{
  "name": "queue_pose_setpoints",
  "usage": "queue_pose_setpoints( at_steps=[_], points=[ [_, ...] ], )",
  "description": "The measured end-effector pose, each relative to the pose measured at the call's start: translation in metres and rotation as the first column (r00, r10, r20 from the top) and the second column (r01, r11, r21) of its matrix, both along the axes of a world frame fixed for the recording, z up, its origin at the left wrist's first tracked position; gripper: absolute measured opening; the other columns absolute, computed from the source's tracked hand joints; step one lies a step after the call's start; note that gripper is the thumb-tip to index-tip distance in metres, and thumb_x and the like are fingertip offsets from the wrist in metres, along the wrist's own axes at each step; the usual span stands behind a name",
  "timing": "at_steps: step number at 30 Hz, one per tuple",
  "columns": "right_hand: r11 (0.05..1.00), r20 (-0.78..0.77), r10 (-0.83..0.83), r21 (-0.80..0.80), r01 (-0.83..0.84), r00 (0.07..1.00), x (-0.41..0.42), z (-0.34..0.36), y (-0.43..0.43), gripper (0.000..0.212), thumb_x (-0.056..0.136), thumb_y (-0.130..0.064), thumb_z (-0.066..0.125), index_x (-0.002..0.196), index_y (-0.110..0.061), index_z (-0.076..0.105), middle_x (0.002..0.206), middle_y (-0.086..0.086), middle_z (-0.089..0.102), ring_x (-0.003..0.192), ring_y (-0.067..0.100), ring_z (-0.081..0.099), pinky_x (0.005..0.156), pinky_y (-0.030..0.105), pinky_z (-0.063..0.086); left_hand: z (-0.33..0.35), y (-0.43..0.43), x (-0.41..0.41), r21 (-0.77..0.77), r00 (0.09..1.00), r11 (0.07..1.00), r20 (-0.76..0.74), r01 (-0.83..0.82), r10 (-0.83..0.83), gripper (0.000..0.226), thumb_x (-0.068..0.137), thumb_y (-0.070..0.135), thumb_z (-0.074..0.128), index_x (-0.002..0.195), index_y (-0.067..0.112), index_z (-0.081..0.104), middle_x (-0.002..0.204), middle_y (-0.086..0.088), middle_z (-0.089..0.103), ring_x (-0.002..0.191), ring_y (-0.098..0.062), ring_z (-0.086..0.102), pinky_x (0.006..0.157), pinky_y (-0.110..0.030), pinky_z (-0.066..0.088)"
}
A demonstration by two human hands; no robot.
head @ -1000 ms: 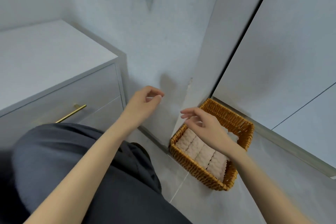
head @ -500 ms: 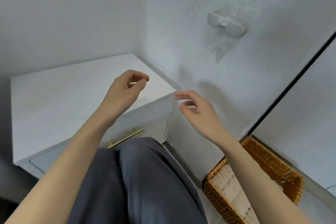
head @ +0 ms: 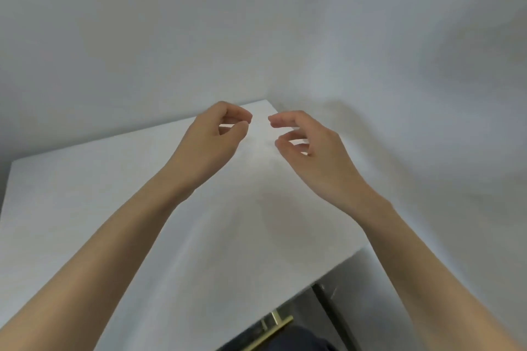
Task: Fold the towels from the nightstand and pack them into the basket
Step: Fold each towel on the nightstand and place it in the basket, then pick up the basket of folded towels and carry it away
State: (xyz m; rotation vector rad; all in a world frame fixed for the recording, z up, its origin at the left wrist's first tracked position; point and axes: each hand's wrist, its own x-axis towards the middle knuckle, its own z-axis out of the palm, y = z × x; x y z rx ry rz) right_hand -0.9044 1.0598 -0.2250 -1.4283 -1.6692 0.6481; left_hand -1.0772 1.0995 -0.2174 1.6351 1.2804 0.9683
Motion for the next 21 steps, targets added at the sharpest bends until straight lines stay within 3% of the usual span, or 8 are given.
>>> queue_pose_setpoints(
  at_steps=[7,14,21],
  points=[
    [0.991,-0.031,-0.015,-0.13,0.011,0.999,-0.01,0.049,0.029,0.028,0.093,-0.013,0.054,0.113,-0.033,0.058,0.115,-0.024,0.059,0.096,-0.008,0.056,0.077,0.003,0.042,0.041,0.018,-0.013,-0.164,0.998,0.985,0.014,-0.056,0.059,0.017,0.095,0.02,0.051,0.108,0.028,0.056,0.11,0.019,0.062,0.097,0.007,0.057,0.077,-0.019,0.046],
    [0.953,-0.047,-0.074,-0.298,0.056,0.996,-0.008,0.183,-0.011,0.027,0.095,-0.017,0.052,0.117,-0.032,0.058,0.116,-0.027,0.057,0.096,-0.011,0.054,0.079,0.004,0.043,0.176,-0.013,-0.031,-0.306,0.995,0.948,0.007,-0.092,0.099,0.02,0.095,0.018,0.051,0.113,0.027,0.054,0.114,0.012,0.063,0.1,-0.005,0.057,0.082,-0.021,0.046],
    [0.909,-0.053,-0.159,-0.396,0.126,0.986,-0.017,0.318,-0.082,0.028,0.094,-0.014,0.051,0.114,-0.032,0.059,0.114,-0.027,0.058,0.093,-0.013,0.054,0.075,0.001,0.041,0.315,-0.065,-0.039,-0.36,1.0,0.933,-0.007,-0.021,0.019,0.021,0.096,0.019,0.048,0.113,0.03,0.053,0.116,0.012,0.062,0.1,-0.003,0.056,0.077,-0.019,0.046]
  ],
)
